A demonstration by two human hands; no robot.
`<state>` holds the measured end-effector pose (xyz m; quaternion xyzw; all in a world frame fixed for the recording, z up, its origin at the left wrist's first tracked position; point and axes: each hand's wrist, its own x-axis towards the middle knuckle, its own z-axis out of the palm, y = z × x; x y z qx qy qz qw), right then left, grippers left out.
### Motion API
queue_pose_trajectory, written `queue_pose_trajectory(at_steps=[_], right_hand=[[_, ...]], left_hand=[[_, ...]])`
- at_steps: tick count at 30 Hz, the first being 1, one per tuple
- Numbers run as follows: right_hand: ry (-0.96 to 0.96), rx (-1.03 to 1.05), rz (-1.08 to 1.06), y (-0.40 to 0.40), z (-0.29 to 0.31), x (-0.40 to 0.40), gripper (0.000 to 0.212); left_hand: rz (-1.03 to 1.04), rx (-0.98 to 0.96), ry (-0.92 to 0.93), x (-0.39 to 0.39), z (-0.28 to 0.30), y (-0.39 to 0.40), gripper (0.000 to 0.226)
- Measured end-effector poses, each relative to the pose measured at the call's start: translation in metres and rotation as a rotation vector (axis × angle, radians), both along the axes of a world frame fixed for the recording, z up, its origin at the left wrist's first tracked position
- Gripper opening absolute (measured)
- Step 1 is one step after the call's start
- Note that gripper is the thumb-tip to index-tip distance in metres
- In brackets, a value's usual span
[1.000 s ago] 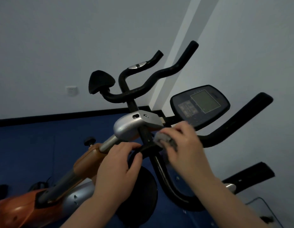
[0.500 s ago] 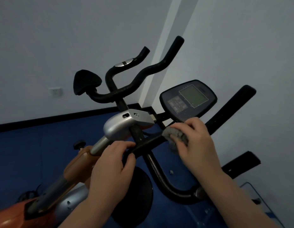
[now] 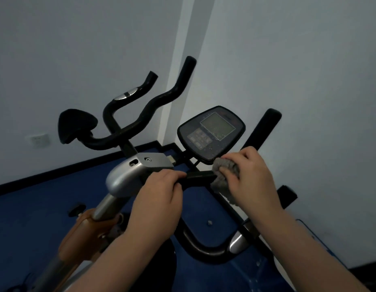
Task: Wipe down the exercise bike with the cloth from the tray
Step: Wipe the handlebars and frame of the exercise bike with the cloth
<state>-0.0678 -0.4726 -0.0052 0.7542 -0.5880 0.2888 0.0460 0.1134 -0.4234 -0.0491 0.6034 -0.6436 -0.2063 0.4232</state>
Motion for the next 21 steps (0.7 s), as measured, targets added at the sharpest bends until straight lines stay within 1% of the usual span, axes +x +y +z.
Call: queue_pose_trajectory(at_steps=[2, 3, 5, 6, 7, 9, 12, 13, 15, 16, 18, 19, 21], right_hand=[[-0.059, -0.049, -0.019, -0.002, 0.006, 0.01, 0.023], [-0.075, -0.057, 0.023, -0.001, 0.006, 0.017, 0.024], [-0.01, -0.005, 0.159, 0.008, -0.003, 0.029, 0.027], [0.035, 0.023, 0.2, 0.012, -0.009, 0.029, 0.028], [0.055, 0.04, 0.198, 0.013, -0.01, 0.023, 0.029], [0.059, 0.034, 0.103, 0.007, 0.0, -0.001, 0.029], [0.064, -0.037, -0.079, -0.006, 0.024, -0.039, 0.025], [0.044, -0.065, -0.103, -0.008, 0.03, -0.043, 0.023], [0.006, -0.103, -0.039, -0.005, 0.031, -0.031, 0.02], [0.015, -0.082, 0.029, -0.003, 0.028, -0.022, 0.021], [0.095, 0.025, 0.142, 0.001, 0.019, -0.01, 0.026], [0.119, 0.064, 0.163, 0.0, 0.018, -0.011, 0.028], [0.108, 0.067, 0.134, -0.008, 0.026, -0.025, 0.028]], left_hand=[[-0.01, -0.014, -0.018, -0.006, 0.0, -0.004, 0.028], [-0.012, -0.019, -0.019, -0.009, -0.001, -0.007, 0.027], [-0.014, -0.025, -0.017, -0.014, -0.001, -0.012, 0.026], [-0.015, -0.023, -0.017, -0.016, -0.002, -0.015, 0.026], [-0.014, -0.021, -0.014, -0.017, -0.003, -0.018, 0.025], [-0.002, -0.022, 0.003, -0.017, -0.004, -0.02, 0.025], [0.005, -0.05, 0.0, -0.02, -0.007, -0.022, 0.025], [0.006, -0.063, -0.001, -0.023, -0.007, -0.024, 0.025], [0.0, -0.073, 0.007, -0.031, -0.006, -0.027, 0.025], [-0.009, -0.073, 0.015, -0.036, -0.005, -0.03, 0.025], [-0.044, -0.073, 0.028, -0.044, -0.003, -0.036, 0.025], [-0.059, -0.073, 0.035, -0.047, -0.002, -0.038, 0.025], [-0.06, -0.074, 0.05, -0.051, -0.002, -0.041, 0.025]])
